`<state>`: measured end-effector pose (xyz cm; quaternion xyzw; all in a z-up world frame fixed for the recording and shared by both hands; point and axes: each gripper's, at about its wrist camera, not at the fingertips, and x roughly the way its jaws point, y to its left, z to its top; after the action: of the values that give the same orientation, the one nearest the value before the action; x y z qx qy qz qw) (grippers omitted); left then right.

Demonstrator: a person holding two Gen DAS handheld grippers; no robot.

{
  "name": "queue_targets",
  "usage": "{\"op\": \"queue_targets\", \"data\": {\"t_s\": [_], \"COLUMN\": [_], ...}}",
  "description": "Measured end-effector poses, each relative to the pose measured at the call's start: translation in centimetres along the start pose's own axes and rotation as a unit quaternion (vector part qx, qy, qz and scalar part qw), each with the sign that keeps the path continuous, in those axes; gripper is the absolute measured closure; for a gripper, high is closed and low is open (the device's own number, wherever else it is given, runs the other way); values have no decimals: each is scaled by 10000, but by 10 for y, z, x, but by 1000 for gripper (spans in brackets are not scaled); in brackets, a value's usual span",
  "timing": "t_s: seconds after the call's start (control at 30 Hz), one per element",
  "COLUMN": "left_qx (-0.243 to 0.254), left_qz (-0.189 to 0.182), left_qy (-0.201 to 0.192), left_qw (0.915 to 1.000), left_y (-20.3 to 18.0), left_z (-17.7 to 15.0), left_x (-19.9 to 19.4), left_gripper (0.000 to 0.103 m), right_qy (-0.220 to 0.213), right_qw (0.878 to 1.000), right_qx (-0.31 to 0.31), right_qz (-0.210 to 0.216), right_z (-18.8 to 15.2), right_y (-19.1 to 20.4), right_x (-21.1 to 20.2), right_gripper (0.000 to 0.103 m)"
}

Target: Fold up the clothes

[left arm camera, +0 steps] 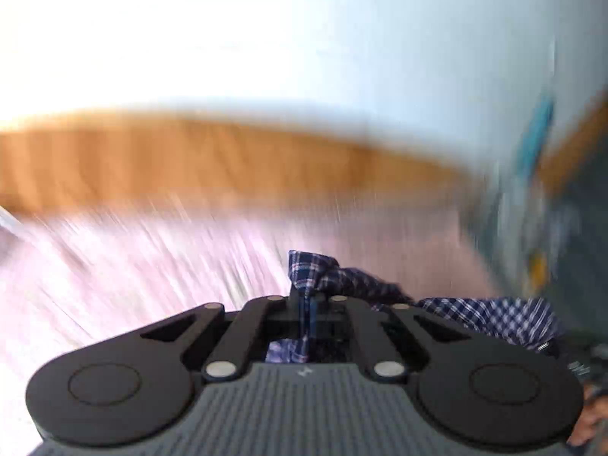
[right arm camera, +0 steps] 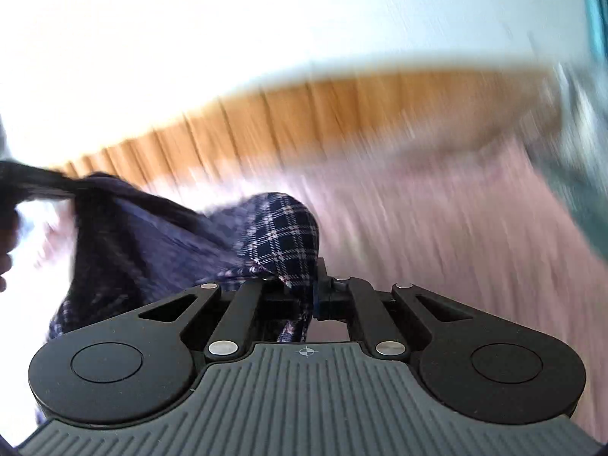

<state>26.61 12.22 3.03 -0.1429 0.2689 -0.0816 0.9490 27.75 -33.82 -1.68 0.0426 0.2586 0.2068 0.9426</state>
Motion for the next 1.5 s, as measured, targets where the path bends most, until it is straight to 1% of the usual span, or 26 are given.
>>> {"op": "queue_targets", "data": {"t_s": [0.07,0.1,0.17,0.2,0.23,0.27,0.3,0.33,0.4,0.43,0.53,0.63,0.7,0.73,0.8,0.87,0.9,0.93,0.97,1.03,1.1,1.17,1.27,1.33,1.4,1.5], "left_qx": [-274,-263,-366,-454,-548,-754,-1037,-1262,-1587,-1809,-2540,-3145,-3253,-3251,-3197,-3148,-3123,-3094,-3052,-2962,-2935,-2903,-2772,-2553,-2183,-1897], "left_qz": [372,674,1549,2025,2502,2784,2782,2637,2467,2494,2615,2632,2623,2599,2519,2448,2413,2365,2320,2233,2199,2131,1874,1554,1649,1597], "left_qy": [-559,-567,-383,-195,15,235,475,610,635,743,1164,1476,1496,1479,1389,1239,1162,1067,987,836,790,785,882,1049,1166,1297], "left_qw": [9974,9958,9865,9780,9666,9572,9537,9544,9539,9484,9239,9000,8961,8972,9028,9086,9115,9148,9183,9249,9270,9296,9382,9485,9547,9601], "left_y": [26,37,69,88,108,126,143,151,159,157,149,134,122,115,111,105,102,101,102,105,109,114,119,120,118,120], "left_z": [29,35,34,25,15,0,-21,-45,-98,-126,-210,-268,-280,-280,-275,-261,-254,-249,-246,-242,-243,-244,-241,-235,-228,-223], "left_x": [-56,-61,-44,-31,-16,-7,-4,-4,-27,-40,-82,-129,-154,-163,-171,-178,-182,-182,-182,-182,-182,-177,-153,-121,-85,-32], "left_gripper": [99,98,81,48,31,32,38,38,31,28,30,32,32,32,31,31,31,31,30,30,30,29,24,19,16,8], "right_qy": [-380,-523,-383,-210,-37,242,711,1095,1380,1465,1984,1757,1335,1171,986,1265,1568,2028,2286,2033,1730,1624,1811,1999,1871,1502], "right_qw": [9986,9970,9973,9982,9987,9991,9975,9935,9869,9821,9647,9761,9800,9762,9591,9320,9168,9046,8982,9130,9296,9435,9518,9454,9410,9533], "right_qx": [-130,-182,-181,-155,-129,-80,39,239,835,1155,1604,725,-335,-880,-2029,-3077,-3417,-3493,-3483,-3196,-3018,-2849,-2264,-1620,-912,188], "right_qz": [358,542,595,546,496,352,21,-220,55,274,653,1058,1438,1598,1711,1442,1346,1363,1402,1512,1216,471,-1006,-2002,-2667,-2612], "right_z": [49,73,98,105,112,114,107,96,59,38,-24,-42,-35,-33,-33,-56,-68,-77,-81,-67,-46,-29,-14,-11,-8,-14], "right_y": [18,29,54,67,80,91,97,100,102,103,131,188,234,257,301,328,333,329,322,294,253,192,81,13,-27,-44], "right_x": [21,35,88,119,151,181,202,211,197,187,157,135,131,133,151,178,191,199,200,169,126,93,64,48,19,-27], "right_gripper": [100,100,91,54,16,16,37,48,36,29,30,27,10,1,2,8,58,99,103,103,103,103,103,84,72,39]}}
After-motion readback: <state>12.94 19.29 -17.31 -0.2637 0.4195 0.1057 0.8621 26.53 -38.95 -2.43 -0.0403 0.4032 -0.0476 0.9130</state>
